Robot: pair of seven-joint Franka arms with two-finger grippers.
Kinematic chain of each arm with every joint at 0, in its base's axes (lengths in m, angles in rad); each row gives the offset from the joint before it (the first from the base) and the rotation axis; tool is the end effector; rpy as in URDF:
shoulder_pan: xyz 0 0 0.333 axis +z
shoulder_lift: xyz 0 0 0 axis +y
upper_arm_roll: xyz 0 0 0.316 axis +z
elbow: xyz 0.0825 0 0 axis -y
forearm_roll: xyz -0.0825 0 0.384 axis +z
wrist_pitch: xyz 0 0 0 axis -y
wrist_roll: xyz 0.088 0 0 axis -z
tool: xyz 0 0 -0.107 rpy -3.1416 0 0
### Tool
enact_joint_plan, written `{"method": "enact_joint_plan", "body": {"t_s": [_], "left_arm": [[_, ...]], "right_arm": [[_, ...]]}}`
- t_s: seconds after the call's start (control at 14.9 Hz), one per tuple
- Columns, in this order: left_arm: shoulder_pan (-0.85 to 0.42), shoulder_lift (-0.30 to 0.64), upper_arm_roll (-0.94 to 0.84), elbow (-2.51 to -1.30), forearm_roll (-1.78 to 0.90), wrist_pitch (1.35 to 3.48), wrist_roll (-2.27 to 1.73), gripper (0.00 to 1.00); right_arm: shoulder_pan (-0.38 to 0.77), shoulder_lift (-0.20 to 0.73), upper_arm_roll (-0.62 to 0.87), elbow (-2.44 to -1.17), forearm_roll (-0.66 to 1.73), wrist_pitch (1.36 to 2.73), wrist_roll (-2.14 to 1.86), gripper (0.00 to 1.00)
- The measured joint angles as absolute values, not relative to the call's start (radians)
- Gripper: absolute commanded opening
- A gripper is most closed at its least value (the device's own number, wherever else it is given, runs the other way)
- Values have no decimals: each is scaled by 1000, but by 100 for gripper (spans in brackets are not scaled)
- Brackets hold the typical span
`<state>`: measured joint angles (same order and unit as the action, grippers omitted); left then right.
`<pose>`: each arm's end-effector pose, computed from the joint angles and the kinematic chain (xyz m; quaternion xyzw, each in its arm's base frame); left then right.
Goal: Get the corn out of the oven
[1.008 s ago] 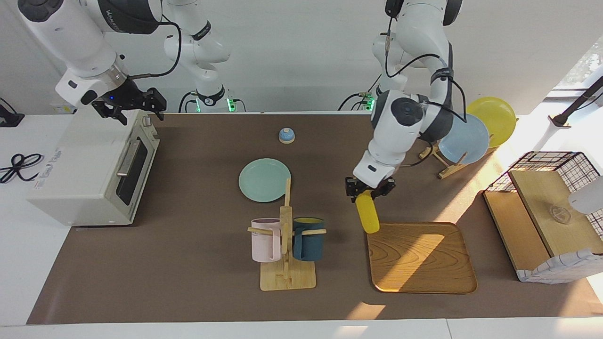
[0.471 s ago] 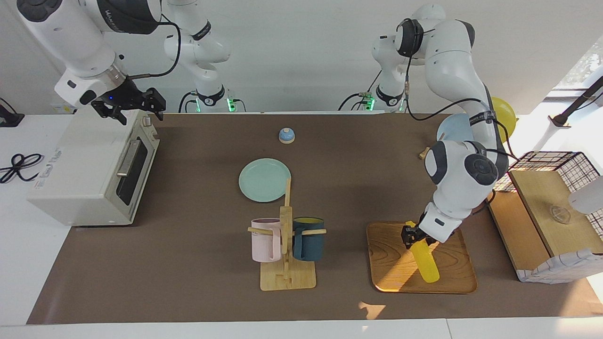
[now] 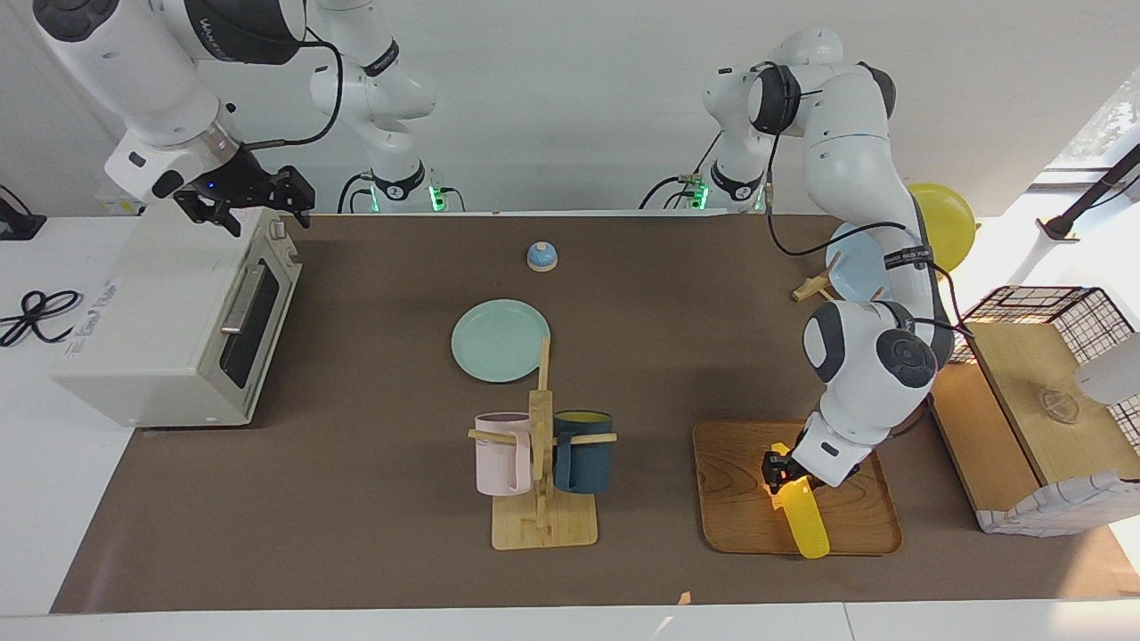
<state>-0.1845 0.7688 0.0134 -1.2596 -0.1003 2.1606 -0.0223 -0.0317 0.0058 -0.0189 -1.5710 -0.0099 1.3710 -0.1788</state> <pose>0.7491 -0.1362 0.3128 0.9957 -0.0513 0.0620 0.0451 0.5324 -0.0281 0.6060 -0.9927 -0.0632 0.1026 0.0068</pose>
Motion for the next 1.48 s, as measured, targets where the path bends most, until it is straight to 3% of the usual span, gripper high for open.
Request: {"method": "enact_joint_plan", "body": {"t_s": [0.07,0.13,0.2,0.54,0.81,1.48], "left_arm": [[-185,769,13,-1260,-100,2160,-6,0],[-184,769,14,-1260,-100,2160,6,38],[-184,769,14,-1260,-100,2160,14,99],[-184,758,15,-1257,-100,2135,23,100],[-174,695,18,-1248,-100,2060,23,100],[-140,342,41,-1326,-100,1740,-8,100]], "right_arm": [[-32,6,-19,-1571,-10,1371,-179,100],[-32,6,-19,-1571,-10,1371,-179,100],[-32,6,-19,-1571,-10,1371,-179,100],[-32,6,-19,-1571,-10,1371,-179,100],[-32,6,-19,-1571,-10,1371,-179,100],[-32,6,-19,-1571,-10,1371,-179,100]]}}
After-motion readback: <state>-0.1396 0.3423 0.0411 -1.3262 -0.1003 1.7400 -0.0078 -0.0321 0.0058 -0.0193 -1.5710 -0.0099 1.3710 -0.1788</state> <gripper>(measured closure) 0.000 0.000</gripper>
